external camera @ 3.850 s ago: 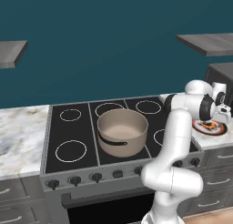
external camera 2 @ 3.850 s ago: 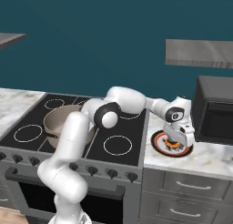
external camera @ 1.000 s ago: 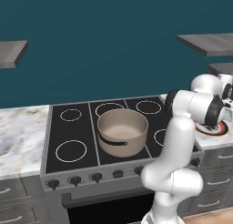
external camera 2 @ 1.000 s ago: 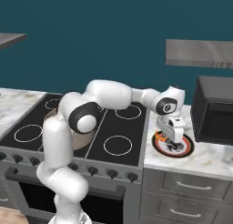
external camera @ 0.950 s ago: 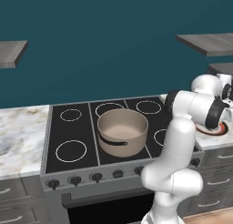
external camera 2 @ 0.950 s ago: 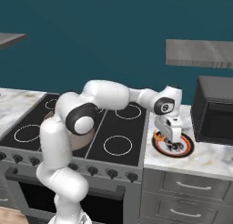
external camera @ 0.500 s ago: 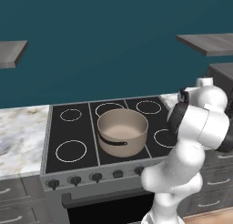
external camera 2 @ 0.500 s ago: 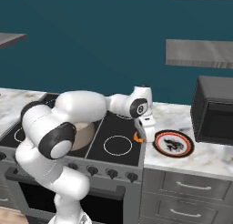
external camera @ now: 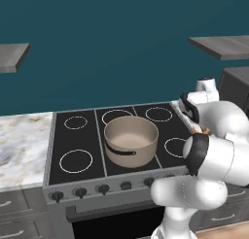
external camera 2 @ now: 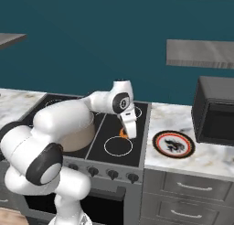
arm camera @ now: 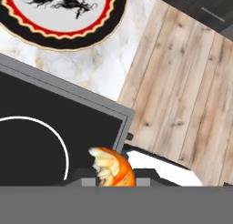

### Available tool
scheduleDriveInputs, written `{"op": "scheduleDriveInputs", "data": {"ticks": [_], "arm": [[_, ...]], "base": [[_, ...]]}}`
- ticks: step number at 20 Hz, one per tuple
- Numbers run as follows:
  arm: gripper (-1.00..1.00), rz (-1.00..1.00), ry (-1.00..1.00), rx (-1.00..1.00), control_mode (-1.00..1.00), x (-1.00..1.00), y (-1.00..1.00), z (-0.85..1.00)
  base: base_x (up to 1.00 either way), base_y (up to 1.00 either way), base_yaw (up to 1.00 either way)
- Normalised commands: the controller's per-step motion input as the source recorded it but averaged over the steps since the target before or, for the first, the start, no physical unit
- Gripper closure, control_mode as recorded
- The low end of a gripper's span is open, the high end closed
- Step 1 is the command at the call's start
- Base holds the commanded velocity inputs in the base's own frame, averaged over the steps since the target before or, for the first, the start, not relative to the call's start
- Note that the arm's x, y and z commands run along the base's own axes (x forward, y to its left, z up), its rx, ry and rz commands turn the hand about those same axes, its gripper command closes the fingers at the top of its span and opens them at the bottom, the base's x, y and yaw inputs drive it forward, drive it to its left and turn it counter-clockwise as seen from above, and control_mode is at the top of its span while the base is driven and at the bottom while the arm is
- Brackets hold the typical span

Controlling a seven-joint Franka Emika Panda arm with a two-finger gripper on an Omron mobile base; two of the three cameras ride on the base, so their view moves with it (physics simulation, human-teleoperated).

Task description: Retrieve the frozen meat and place it in the pot on a burner. Then turn the burner on.

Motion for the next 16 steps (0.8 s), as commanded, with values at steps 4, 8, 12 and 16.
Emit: {"op": "scheduleDriveInputs", "data": {"ticks": [4,8,12,16], "arm": [[1.00,0.00,0.11,0.01,-1.00,0.00,0.61,0.47],[1.00,0.00,0.04,0.00,-1.00,0.00,0.83,0.31],[1.00,0.00,0.06,0.00,-1.00,0.00,0.75,0.41],[1.00,0.00,0.09,0.03,-1.00,0.03,0.77,0.31]], "base": [[0.00,0.00,0.00],[0.00,0.00,0.00],[0.00,0.00,0.00],[0.00,0.00,0.00]]}}
